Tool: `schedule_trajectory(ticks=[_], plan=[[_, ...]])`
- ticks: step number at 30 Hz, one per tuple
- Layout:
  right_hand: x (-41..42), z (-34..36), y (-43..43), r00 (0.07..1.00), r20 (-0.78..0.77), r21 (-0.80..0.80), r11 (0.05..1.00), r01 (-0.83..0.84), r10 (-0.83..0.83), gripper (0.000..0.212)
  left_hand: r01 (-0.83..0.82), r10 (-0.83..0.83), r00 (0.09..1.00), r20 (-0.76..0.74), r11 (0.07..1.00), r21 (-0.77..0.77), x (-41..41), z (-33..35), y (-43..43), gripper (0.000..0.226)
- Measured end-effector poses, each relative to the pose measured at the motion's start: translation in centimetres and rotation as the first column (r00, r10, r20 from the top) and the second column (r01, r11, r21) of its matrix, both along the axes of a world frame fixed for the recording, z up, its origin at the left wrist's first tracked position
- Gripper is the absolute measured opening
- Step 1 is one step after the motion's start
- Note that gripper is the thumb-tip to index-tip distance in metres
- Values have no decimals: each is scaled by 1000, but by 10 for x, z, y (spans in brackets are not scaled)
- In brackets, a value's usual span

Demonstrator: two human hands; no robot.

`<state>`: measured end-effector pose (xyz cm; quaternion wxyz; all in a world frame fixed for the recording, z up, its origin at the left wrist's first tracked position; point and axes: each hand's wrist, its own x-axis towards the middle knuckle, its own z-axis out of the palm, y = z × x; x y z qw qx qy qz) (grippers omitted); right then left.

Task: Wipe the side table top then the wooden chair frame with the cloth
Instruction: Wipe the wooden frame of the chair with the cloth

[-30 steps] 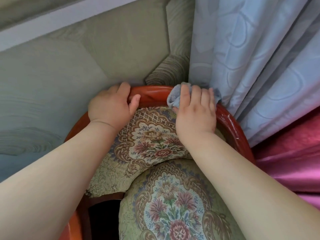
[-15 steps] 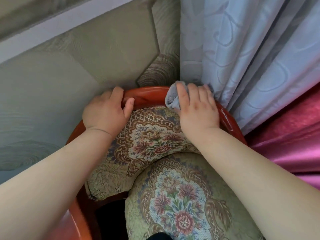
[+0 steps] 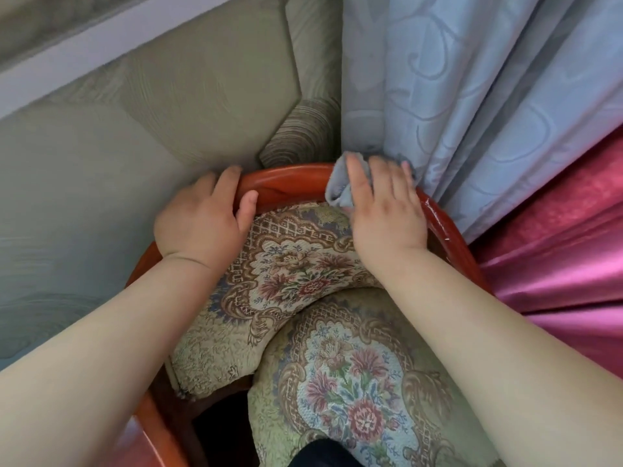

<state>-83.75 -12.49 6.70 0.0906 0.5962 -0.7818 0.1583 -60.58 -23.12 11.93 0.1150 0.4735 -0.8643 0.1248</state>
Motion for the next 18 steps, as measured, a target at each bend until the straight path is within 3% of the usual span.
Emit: schedule_trajectory(ticks=[4, 9, 11, 18], plan=[[8, 2, 1, 994, 24, 58, 993, 101, -103, 78, 63, -63, 998, 6, 997, 37, -1, 9, -2, 49], [37, 15, -29, 995, 8, 16, 995, -103, 103, 73, 252, -254, 965, 70, 967, 39, -52, 16, -7, 41], [24, 10, -23, 994, 4, -44, 993, -109, 110, 73, 308, -312, 948, 69, 949, 58, -81, 18, -14, 44], [-20, -2, 23, 981, 145, 104, 988, 113, -128, 81, 218, -220, 966, 137, 975, 34, -104, 14, -16, 52]])
